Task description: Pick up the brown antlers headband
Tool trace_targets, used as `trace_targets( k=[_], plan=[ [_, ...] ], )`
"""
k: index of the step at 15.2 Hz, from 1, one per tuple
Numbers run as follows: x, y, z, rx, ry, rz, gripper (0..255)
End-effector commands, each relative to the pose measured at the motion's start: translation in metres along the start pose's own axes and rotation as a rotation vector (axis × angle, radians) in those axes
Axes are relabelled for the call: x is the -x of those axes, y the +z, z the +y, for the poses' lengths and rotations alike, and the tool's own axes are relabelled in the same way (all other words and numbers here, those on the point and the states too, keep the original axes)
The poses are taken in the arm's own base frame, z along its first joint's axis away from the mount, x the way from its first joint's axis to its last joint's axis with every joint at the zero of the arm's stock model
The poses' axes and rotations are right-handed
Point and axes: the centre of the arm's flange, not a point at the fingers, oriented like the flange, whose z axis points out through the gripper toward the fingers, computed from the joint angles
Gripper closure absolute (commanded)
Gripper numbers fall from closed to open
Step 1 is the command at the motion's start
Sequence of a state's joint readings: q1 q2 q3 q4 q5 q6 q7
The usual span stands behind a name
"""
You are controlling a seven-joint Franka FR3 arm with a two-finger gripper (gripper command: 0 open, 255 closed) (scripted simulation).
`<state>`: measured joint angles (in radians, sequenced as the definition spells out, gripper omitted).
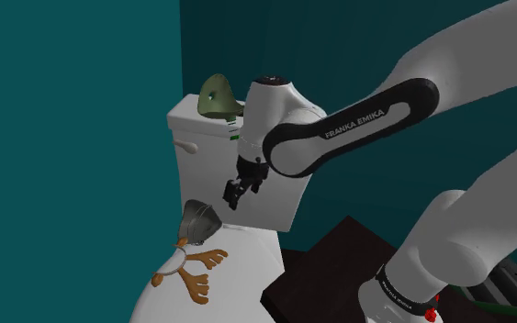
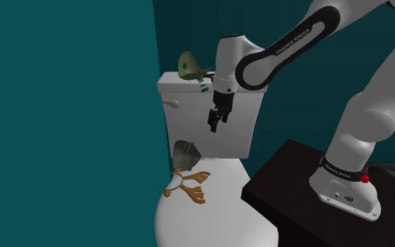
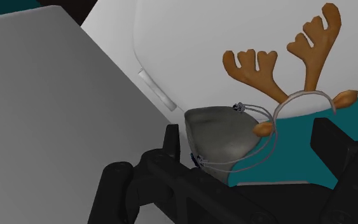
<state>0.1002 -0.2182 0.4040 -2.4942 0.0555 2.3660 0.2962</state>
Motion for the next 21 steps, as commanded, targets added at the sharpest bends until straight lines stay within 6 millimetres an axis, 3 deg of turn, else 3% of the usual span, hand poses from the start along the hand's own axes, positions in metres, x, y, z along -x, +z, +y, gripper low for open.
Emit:
trace_targets(
  k=[1,21],
  plan=[
    [-0.008,0.020,-0.016,0.000,-0.008,-0.005,0],
    [-0.058,0.225,-0.167,0.015,-0.086,-0.066,0]
  ],
)
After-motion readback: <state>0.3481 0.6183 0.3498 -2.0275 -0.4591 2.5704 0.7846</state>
